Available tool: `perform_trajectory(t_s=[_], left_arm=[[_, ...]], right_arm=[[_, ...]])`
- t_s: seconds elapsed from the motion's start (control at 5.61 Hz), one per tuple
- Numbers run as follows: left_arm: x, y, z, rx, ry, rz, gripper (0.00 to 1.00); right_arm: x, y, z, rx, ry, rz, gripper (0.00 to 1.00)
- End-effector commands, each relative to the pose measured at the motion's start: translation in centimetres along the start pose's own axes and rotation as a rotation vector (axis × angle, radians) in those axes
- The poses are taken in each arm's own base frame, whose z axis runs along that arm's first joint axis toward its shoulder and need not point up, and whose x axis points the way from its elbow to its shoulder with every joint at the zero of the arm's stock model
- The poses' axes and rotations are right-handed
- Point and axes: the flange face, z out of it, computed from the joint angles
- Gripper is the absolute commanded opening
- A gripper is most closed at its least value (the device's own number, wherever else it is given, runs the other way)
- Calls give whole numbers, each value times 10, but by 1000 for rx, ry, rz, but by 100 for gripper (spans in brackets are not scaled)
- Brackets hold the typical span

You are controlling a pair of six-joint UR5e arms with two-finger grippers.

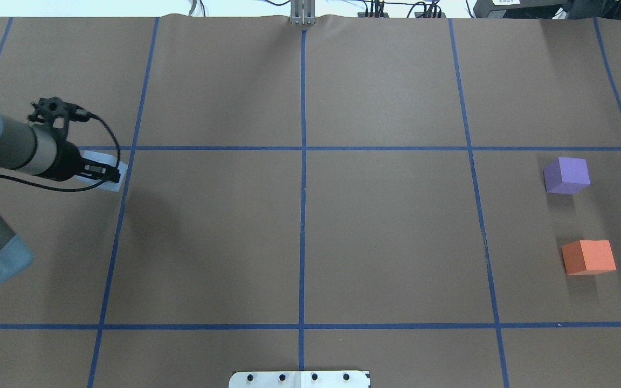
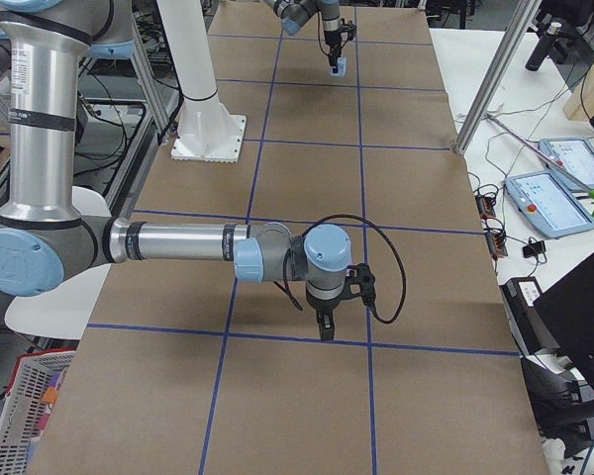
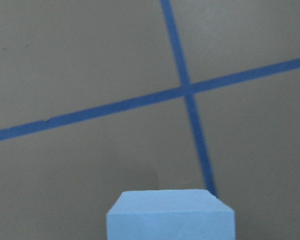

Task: Place blue block between orange and purple blocks
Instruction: 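Carry the light blue cube with the left gripper to the table center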

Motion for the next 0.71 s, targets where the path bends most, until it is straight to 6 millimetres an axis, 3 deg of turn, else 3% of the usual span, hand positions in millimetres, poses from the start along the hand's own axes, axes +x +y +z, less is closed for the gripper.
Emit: perform_trajectory(t_s=[0.0,0.18,0.36,0.53], left_arm=[[179,-17,4,-107,27,-70,0],[251,-24,13,-95,28,-130,0],[308,-29,36,-73,0,-156,0],[341,-43,44,-76,-6,-190,0]], right_arm=[[0,0,0,0,0,0,100],[0,0,0,0,0,0,100],[0,0,0,-1,0,1,100],[0,0,0,0,0,0,100]])
